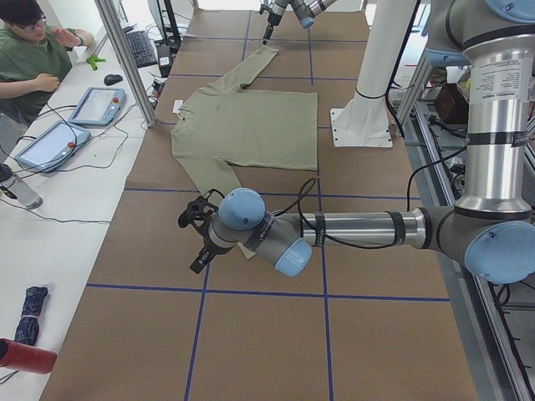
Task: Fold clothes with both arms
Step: 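Move the right gripper down to the cuff of the nearest green sleeve, then pinch the sleeve cuff between the right gripper fingers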
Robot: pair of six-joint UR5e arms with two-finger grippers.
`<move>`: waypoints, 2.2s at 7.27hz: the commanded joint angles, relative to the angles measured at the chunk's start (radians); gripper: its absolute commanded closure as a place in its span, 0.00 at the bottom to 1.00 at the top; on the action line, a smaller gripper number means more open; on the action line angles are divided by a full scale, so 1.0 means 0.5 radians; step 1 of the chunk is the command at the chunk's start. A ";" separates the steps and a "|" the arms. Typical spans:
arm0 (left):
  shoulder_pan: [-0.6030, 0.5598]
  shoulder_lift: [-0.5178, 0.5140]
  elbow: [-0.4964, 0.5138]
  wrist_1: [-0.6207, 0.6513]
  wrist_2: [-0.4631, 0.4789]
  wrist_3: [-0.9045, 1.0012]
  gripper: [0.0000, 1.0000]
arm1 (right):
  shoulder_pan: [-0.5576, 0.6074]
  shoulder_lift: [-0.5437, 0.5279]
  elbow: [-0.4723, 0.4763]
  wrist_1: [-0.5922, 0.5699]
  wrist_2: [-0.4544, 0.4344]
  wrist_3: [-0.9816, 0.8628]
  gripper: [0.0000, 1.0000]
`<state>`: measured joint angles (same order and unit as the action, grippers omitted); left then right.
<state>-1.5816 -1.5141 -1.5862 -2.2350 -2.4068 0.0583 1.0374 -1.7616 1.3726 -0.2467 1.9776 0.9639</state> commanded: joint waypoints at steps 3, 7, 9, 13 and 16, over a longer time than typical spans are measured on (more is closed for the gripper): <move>0.000 0.000 -0.006 0.000 -0.003 0.000 0.00 | -0.016 0.096 -0.131 0.018 -0.016 0.008 0.12; -0.003 0.000 -0.006 0.000 -0.003 0.000 0.00 | -0.019 0.112 -0.140 0.018 -0.013 0.008 0.18; -0.003 0.000 -0.003 0.000 -0.003 0.000 0.00 | -0.019 0.112 -0.140 0.018 -0.016 0.008 0.25; -0.003 0.003 0.000 0.000 -0.003 0.003 0.00 | -0.022 0.112 -0.147 0.018 -0.019 0.008 0.66; -0.003 0.000 -0.003 0.000 -0.003 0.003 0.00 | -0.019 0.109 -0.143 0.021 -0.019 0.011 1.00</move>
<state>-1.5831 -1.5132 -1.5873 -2.2350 -2.4084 0.0598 1.0271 -1.7060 1.3005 -0.2375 1.9685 0.9693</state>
